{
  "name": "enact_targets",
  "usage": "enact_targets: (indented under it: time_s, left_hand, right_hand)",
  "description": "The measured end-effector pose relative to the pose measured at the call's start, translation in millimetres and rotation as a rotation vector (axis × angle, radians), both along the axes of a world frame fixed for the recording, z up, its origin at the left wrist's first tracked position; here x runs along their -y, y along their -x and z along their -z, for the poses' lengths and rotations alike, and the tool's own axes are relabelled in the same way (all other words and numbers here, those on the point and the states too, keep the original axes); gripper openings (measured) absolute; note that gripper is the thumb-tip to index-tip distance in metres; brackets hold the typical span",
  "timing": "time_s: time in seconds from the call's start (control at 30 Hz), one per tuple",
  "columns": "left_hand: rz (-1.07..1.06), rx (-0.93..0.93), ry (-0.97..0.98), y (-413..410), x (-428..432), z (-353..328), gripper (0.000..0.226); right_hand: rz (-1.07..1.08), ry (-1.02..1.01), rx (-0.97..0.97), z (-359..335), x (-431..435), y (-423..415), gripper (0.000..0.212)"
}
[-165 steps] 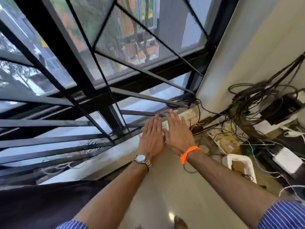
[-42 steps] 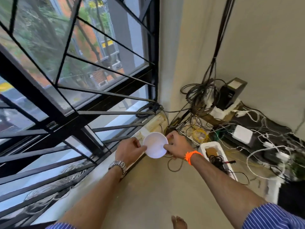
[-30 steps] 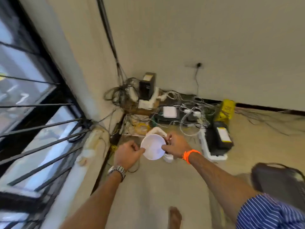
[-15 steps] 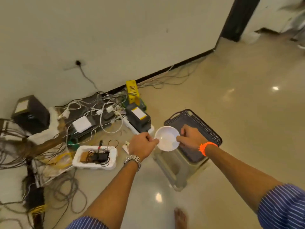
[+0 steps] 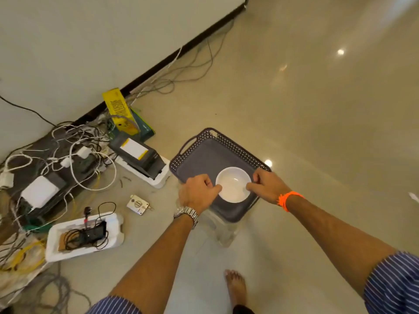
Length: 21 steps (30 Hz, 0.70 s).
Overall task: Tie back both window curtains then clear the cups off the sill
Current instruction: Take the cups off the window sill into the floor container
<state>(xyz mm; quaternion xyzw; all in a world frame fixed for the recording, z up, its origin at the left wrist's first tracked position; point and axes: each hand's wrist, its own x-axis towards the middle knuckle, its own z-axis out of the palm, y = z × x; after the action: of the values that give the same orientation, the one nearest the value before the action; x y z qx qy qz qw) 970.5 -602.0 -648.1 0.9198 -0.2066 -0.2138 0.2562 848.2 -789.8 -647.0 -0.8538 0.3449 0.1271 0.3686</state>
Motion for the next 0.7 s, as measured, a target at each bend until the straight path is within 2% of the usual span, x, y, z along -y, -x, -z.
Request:
enact_targets:
  time_s: [0.17, 0.33, 0.47, 0.7]
  left_hand:
    - [0.069, 0.052, -0.109, -5.6, 20.7, 57.3, 0.033]
    - [0.201, 0.345, -0.311, -7.9, 28.0, 92.6, 0.034]
    - [0.302, 0.484, -0.400, -8.8, 29.7, 105.2, 0.034]
    - [0.357, 0.394, -0.520, -4.8, 30.7, 118.1, 0.056]
  right_hand:
    - [-0.160, 0.164, -0.142, 61.6, 20.3, -5.1, 0.029]
    - [-0.339, 0.394, -0.187, 98.7, 11.4, -14.1, 0.040]
    - [-0.442, 0.485, -0.186, 114.1, 9.2, -13.0, 0.045]
    - [-0.511, 0.531, -0.249, 123.7, 1.3, -5.5, 0.048]
